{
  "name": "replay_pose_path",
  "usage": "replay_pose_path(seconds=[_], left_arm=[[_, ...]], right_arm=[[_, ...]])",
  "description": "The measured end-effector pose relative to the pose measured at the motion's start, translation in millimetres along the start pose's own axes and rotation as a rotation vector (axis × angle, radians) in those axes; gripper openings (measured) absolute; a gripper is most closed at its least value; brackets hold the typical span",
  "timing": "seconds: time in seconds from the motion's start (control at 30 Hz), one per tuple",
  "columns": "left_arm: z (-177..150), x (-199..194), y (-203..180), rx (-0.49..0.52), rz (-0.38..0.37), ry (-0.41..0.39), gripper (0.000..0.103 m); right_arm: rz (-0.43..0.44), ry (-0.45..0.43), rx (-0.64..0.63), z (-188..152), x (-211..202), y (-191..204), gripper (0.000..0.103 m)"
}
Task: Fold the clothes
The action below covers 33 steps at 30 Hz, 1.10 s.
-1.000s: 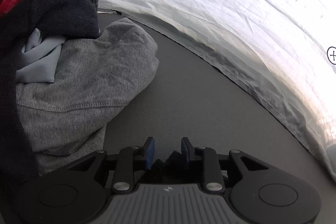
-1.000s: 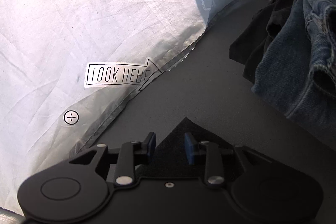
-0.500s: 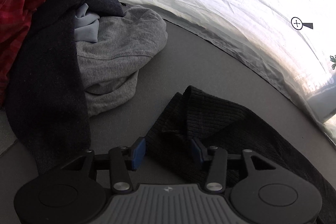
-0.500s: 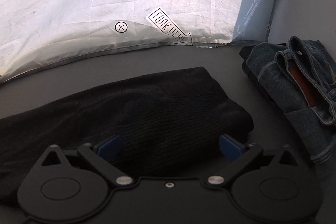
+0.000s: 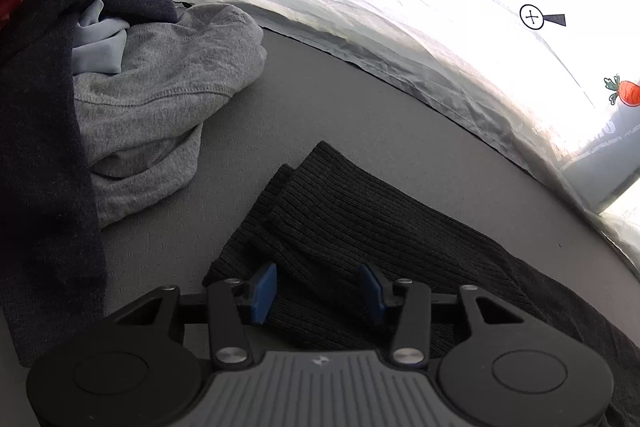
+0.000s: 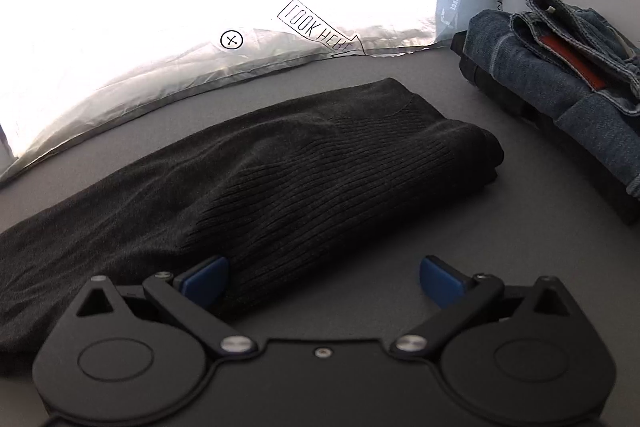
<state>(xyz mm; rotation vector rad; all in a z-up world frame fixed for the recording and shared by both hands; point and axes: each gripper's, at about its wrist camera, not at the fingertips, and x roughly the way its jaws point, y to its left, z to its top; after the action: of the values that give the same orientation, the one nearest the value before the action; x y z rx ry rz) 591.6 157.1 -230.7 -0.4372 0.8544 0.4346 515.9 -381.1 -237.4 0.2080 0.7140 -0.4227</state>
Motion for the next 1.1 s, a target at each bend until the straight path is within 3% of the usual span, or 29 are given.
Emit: replay_pose_path(seconds=[0.3,0.33,0.37,0.4,0.43,0.77,0.9,1.1], left_arm=[[8,6,1,-0.058,0.021,-0.009,0.050],[8,6,1,-0.070,0.028,-0.016,0.046],[7,5,1,-0.076,0.048,-0.030,0.023],[6,3,1,-0.078,0.058,-0.043,0.009],[5,1,2,-0.086,0.052,-0.049,0.007],[12,-59,-7,-0.064,0.094,-0.165,0.006],[1,-28,4,-0.050,0.147,-0.076,0.006],[-12,-12,7,-0.025,0.159,-0.045,0.010]], right_arm=[[-0.008,-0.065,0.010,-10,-5,2,0.103],[-0.008,-0.065,0.010,-10,-5,2,0.103],[-0.008,-0.066,0.010,-11,-5,2,0.103],[-0.008,-0.065,0.010,-11,-6,2,0.103],[-0.008,-0.065,0.010,-11,-6,2,0.103],[0.011,-0.019,0.004,-7,-9,0,0.103],[0.042,0.040,-0.071,-4,-17,6,0.103],[0.058,-0.006,-0.210,-8,-43,27,0.103]])
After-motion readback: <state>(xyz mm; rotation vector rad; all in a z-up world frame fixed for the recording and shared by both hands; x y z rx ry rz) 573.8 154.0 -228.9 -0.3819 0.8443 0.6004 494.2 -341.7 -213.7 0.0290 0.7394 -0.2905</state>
